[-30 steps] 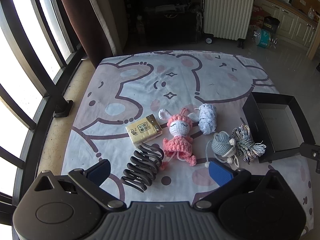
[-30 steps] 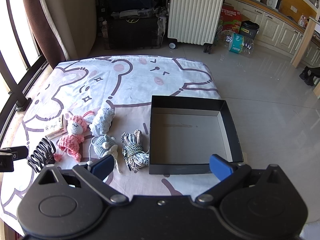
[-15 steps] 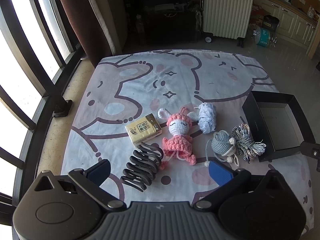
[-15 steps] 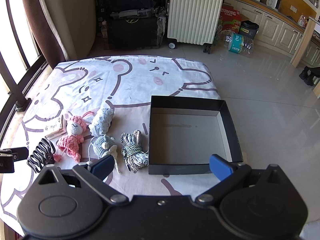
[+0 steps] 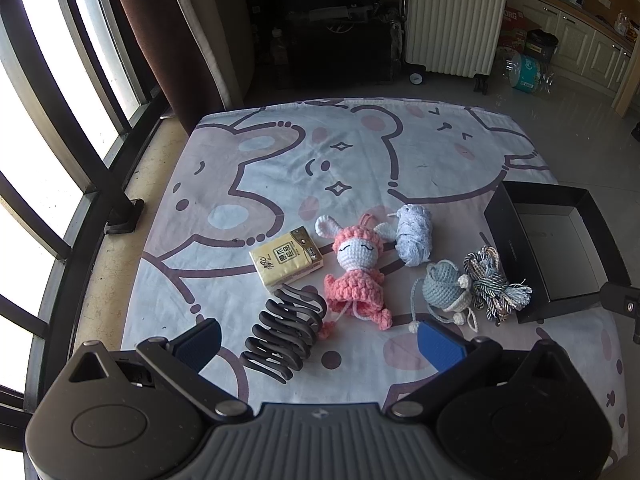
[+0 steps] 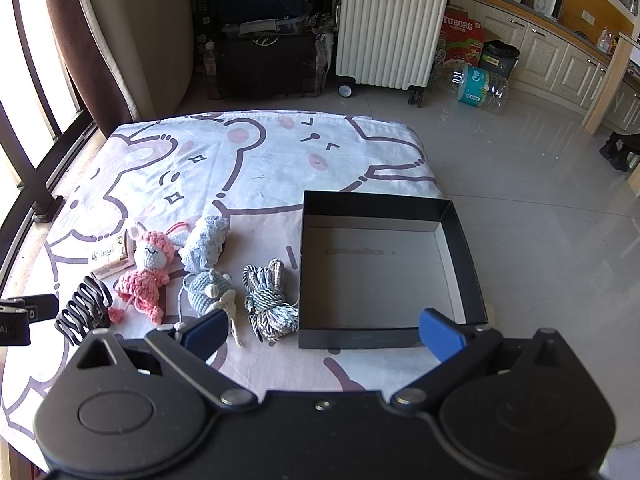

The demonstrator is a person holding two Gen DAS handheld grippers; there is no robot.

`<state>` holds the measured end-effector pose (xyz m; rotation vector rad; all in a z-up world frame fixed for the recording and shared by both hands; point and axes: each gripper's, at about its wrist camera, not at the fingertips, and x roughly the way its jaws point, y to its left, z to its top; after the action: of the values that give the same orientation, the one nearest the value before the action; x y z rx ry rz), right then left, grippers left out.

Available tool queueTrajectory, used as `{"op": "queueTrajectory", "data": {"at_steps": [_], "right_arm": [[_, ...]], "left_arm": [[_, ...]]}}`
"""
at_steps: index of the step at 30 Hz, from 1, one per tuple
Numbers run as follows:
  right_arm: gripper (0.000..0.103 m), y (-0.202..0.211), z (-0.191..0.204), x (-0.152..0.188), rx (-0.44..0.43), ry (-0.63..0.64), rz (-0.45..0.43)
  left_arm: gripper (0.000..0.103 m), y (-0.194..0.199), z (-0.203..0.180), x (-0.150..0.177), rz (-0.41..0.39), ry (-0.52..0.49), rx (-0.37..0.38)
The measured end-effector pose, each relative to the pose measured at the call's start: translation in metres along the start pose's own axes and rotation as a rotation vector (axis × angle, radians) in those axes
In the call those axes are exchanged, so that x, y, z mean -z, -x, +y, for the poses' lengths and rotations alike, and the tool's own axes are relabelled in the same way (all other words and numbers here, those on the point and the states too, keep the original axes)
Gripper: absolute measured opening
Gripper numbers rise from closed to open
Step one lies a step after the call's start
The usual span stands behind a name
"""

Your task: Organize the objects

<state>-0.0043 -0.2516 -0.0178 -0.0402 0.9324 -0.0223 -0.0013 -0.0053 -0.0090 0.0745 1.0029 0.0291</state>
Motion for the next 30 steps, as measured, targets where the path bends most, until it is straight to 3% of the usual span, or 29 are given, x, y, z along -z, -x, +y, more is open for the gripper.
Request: {"op": "queueTrajectory", "data": {"at_steps": [30], "right_arm": [[0.103, -0.0002, -0.0003, 0.0005, -0.001, -0.003, -0.001]], "left_arm": [[0.103, -0.0005, -0.0029, -0.0013, 0.0, -0.001, -0.001]]}}
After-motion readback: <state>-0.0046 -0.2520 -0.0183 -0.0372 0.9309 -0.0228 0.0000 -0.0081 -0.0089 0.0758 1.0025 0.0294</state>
